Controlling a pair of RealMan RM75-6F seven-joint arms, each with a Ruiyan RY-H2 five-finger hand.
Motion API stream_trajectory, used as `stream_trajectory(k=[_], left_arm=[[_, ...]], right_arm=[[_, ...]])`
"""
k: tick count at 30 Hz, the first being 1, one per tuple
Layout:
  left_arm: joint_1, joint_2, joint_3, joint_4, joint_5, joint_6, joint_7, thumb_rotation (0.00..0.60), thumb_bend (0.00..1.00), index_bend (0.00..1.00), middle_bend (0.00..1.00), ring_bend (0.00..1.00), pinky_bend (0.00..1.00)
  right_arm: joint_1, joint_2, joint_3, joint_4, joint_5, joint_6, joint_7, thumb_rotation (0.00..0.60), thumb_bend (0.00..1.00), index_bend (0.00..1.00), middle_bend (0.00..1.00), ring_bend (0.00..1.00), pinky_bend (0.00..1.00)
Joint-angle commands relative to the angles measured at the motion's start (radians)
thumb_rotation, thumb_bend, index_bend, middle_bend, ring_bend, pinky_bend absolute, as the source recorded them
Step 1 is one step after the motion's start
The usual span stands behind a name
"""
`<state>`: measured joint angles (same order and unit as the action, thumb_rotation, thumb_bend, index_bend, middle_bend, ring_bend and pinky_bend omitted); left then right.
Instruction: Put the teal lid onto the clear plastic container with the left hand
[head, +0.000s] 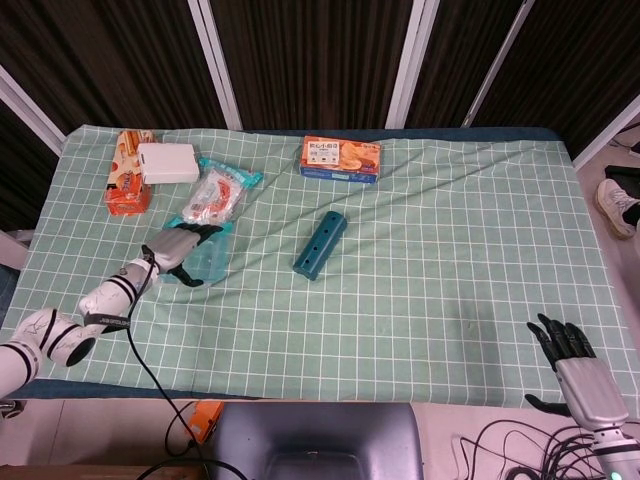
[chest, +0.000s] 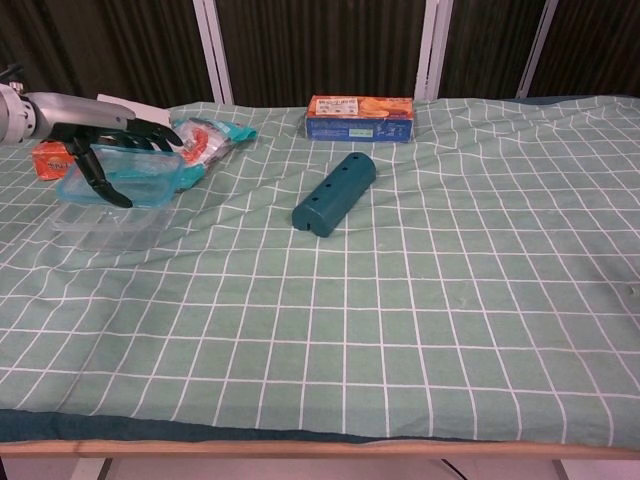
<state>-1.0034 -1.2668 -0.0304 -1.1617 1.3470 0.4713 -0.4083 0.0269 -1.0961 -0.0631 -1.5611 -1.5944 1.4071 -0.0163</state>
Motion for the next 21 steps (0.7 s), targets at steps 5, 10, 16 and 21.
stream_trajectory(k=[5,10,16,21], left_arm=[[0.013,-0.003,0.012,0.032,0.048,-0.015,-0.053,0.600,0.25,0.00,0.50,0.48,0.47],[0.018,-0.017,0.018,0.054,0.076,-0.016,-0.086,0.600,0.25,0.00,0.49,0.47,0.46],[0.020,-0.028,0.028,0.074,0.106,-0.011,-0.114,0.600,0.25,0.00,0.49,0.47,0.45],[0.024,-0.032,0.035,0.090,0.115,-0.013,-0.133,0.600,0.25,0.00,0.49,0.47,0.45]], right_arm=[[0.002,-0.002,0.004,-0.005,0.014,-0.005,-0.011,0.600,0.11,0.00,0.00,0.00,0.00],[-0.001,-0.005,0.002,-0.006,0.010,-0.001,-0.016,0.600,0.11,0.00,0.00,0.00,0.00],[-0.002,-0.003,0.001,-0.006,0.009,0.002,-0.013,0.600,0.11,0.00,0.00,0.00,0.00],[-0.001,-0.002,0.000,-0.005,0.008,0.003,-0.011,0.600,0.11,0.00,0.00,0.00,0.00]])
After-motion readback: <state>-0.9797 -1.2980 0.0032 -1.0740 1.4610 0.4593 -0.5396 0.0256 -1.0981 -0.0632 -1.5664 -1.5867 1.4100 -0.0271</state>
